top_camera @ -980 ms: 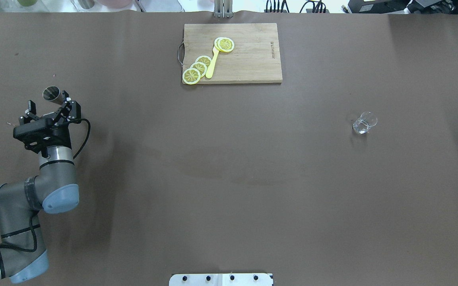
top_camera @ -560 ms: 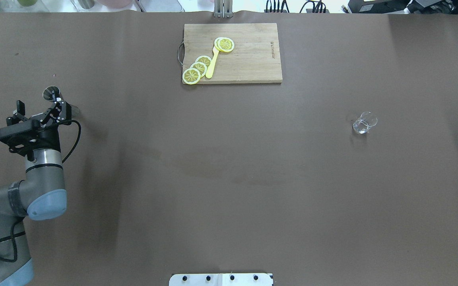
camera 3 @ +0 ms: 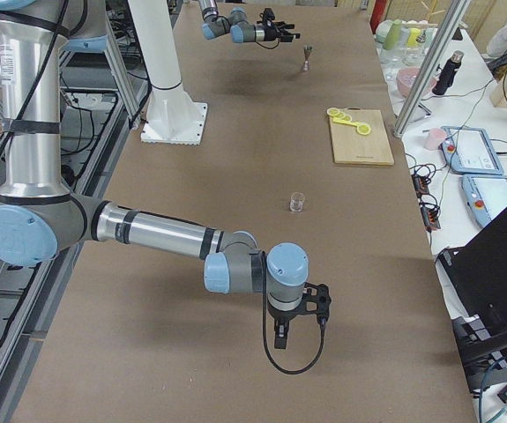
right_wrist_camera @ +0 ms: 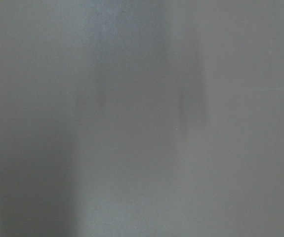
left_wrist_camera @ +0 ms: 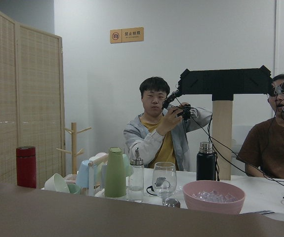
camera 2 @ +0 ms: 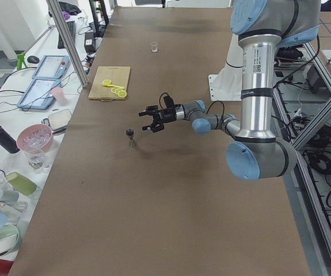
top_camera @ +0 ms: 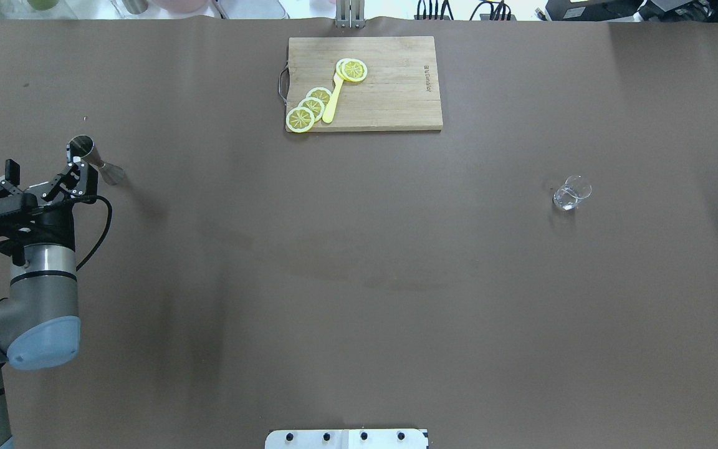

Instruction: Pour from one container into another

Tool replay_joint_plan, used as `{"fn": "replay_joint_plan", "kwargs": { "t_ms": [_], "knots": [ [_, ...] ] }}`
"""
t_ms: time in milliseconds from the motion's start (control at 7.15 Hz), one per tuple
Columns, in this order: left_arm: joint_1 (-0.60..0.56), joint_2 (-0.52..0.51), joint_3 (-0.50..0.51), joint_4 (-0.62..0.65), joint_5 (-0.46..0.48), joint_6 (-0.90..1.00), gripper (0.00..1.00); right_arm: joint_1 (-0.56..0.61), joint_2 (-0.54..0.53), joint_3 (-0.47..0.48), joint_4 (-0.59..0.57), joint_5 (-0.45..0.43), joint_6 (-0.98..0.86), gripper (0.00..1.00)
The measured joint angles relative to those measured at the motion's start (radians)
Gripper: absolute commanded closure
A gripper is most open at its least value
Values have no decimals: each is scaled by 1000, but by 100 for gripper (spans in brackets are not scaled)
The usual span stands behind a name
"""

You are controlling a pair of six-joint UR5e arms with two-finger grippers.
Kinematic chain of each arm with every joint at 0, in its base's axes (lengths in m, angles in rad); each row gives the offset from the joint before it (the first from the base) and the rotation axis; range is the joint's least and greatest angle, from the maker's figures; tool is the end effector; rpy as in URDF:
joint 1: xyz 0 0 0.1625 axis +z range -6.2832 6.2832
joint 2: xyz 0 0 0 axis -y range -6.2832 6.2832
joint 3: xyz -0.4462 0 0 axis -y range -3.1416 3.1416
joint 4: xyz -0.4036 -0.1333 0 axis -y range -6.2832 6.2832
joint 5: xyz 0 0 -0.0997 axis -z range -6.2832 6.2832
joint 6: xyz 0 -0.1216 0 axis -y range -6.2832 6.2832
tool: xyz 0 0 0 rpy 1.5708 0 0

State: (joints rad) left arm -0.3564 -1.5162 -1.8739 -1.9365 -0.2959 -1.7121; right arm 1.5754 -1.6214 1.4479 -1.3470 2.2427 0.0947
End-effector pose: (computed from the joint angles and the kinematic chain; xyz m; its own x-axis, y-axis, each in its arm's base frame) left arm 0.3522 -0.3975 0.4803 0.6712 -0.2937 -0.6807 0.7201 0.0400 0.6928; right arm 0.0598 -0.4791 0.7678 0.7788 0.0669 0.6237 -0.0786 0.9969 -0.0087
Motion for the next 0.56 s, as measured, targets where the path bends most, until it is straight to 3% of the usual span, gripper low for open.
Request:
{"fn": "replay_joint_plan", "kwargs": {
  "t_ms": [560],
  "knots": [
    [40,-31,-183,229,18,0,0,0,0,7,0,1,0,0]
  ]
}}
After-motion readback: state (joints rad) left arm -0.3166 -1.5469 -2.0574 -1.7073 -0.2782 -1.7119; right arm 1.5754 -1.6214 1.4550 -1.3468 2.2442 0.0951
